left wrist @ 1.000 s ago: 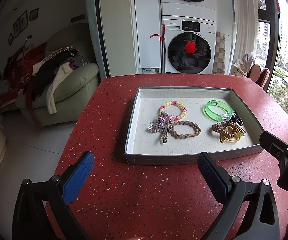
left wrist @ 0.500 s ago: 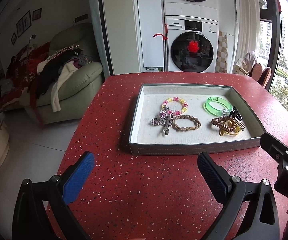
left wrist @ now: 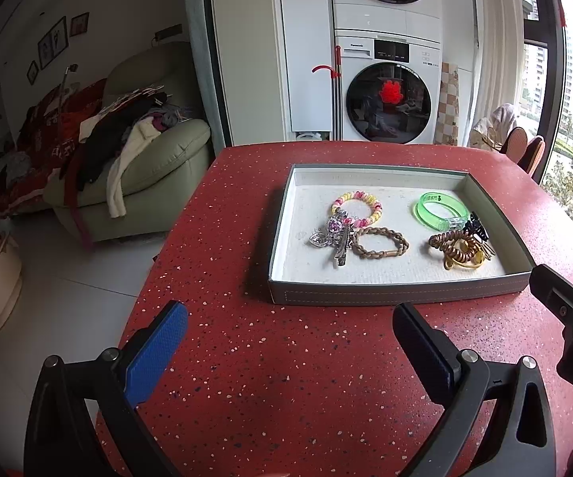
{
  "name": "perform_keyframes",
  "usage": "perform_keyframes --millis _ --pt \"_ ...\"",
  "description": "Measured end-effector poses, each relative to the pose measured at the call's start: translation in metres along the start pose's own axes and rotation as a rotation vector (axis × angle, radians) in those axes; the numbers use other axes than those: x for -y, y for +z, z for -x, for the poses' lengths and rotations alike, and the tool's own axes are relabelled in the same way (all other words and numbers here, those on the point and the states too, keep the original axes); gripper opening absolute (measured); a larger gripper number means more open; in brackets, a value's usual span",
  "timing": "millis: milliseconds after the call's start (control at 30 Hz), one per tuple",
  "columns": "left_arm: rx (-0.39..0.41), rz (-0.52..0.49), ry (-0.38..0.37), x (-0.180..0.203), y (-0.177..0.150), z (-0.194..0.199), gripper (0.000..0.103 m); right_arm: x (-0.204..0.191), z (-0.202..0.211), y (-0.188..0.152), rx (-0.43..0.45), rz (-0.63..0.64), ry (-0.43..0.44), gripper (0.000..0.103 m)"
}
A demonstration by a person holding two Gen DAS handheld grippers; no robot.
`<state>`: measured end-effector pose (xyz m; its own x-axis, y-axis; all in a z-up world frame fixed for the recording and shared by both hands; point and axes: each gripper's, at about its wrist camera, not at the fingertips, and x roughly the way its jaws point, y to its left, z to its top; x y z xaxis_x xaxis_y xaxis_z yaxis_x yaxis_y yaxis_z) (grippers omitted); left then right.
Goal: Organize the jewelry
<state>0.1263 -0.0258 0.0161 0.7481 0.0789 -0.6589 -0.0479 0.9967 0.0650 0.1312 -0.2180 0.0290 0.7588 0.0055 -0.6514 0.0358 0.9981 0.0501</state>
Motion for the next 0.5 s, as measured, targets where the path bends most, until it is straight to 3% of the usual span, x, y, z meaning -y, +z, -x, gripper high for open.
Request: perform_keyframes --millis 500 --pt "0.000 -0.002 -0.006 0.0006 0.0006 0.0027 0.103 0.0008 0.0011 0.0004 0.002 0.002 -0.004 0.103"
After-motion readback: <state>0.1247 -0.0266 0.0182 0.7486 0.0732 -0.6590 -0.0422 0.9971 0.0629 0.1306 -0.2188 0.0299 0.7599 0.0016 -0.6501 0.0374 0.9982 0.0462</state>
